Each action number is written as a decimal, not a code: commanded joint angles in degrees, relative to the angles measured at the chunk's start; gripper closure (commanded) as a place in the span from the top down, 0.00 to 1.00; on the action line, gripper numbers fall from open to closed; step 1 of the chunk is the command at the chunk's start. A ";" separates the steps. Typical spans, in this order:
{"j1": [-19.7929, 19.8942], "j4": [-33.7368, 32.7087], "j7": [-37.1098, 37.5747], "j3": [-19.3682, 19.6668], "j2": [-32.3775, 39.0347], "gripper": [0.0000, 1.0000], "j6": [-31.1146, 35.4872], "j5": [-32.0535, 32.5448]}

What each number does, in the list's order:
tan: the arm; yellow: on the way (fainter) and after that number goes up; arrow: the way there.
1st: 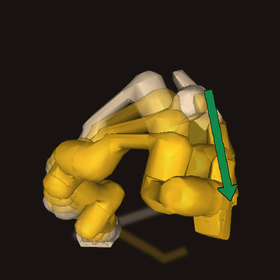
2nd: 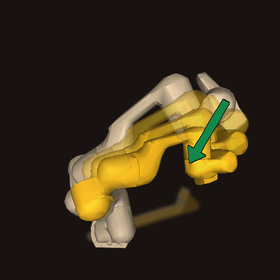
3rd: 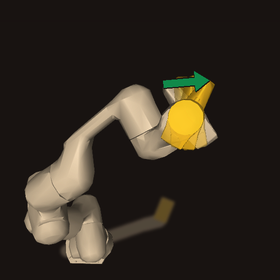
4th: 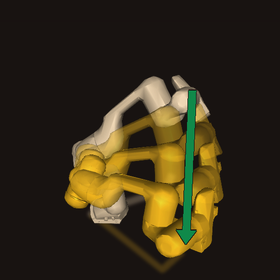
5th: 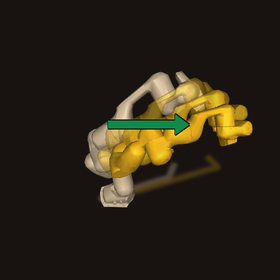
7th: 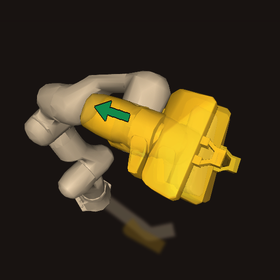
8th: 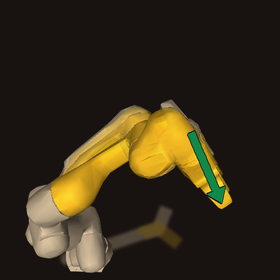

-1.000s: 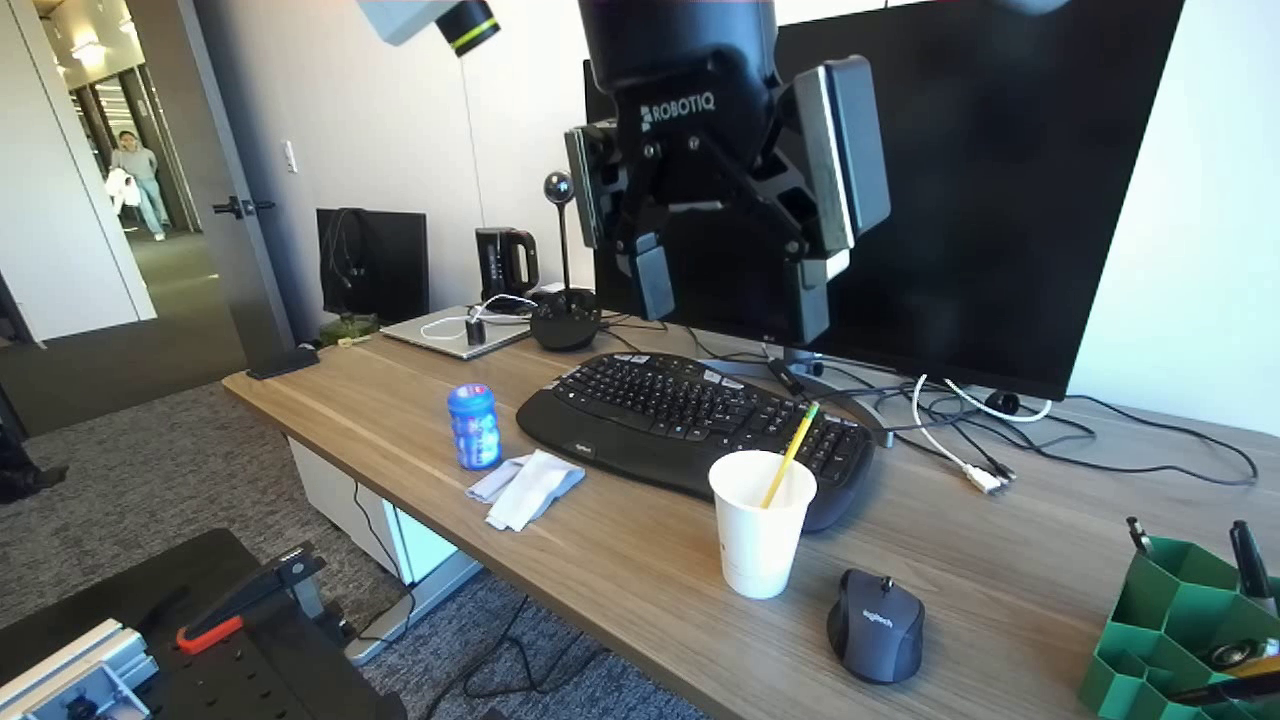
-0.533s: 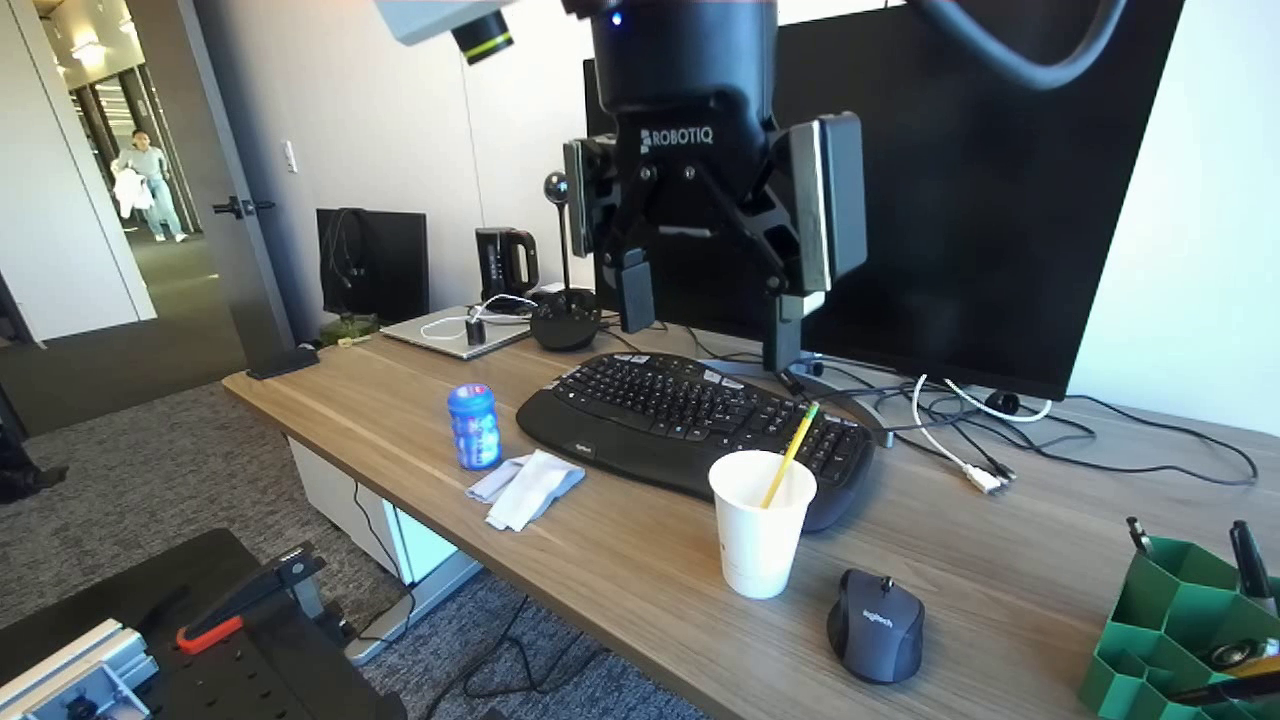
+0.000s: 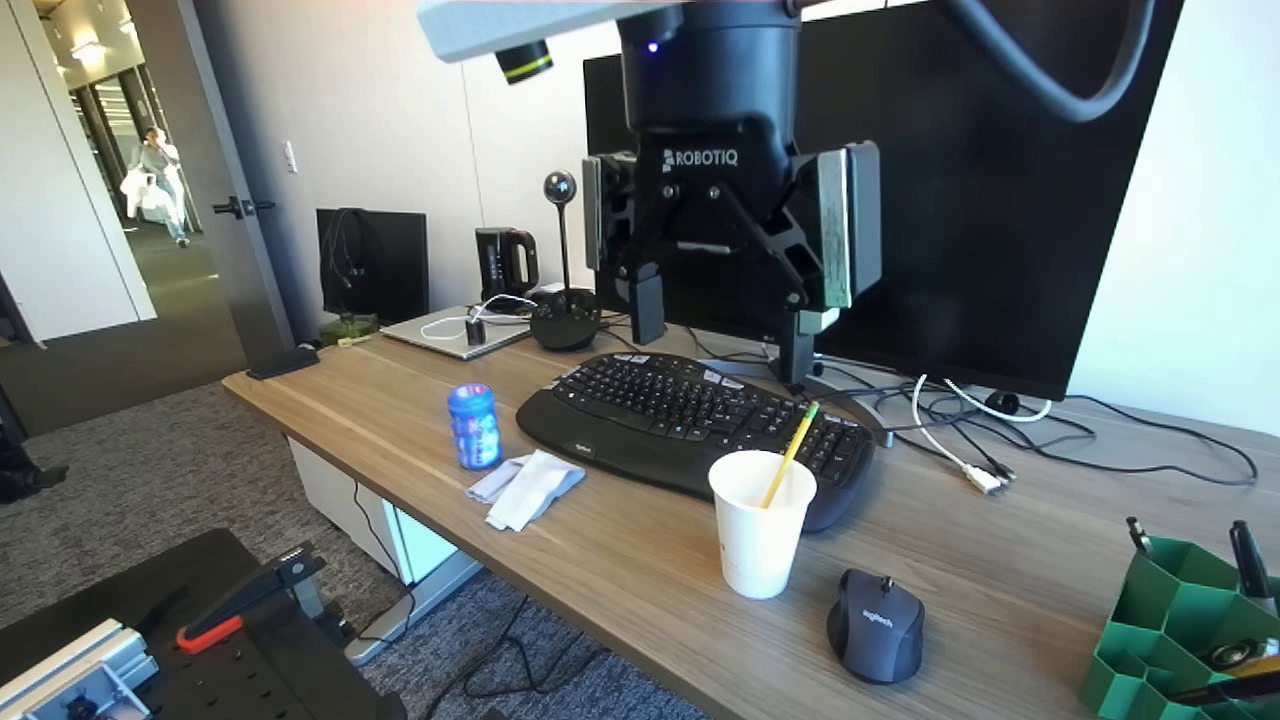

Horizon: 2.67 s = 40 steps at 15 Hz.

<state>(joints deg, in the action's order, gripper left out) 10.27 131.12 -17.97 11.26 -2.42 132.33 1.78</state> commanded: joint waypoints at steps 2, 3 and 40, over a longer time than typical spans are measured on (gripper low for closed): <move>0.04 -0.05 0.04 -0.06 -0.02 1.00 -0.14 0.02; 0.04 -0.05 0.04 -0.06 -0.02 1.00 -0.14 0.02; -2.64 8.93 0.07 -2.97 -2.28 1.00 0.25 5.04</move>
<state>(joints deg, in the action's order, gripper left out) 7.76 140.11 -17.92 8.19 -4.69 132.69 6.81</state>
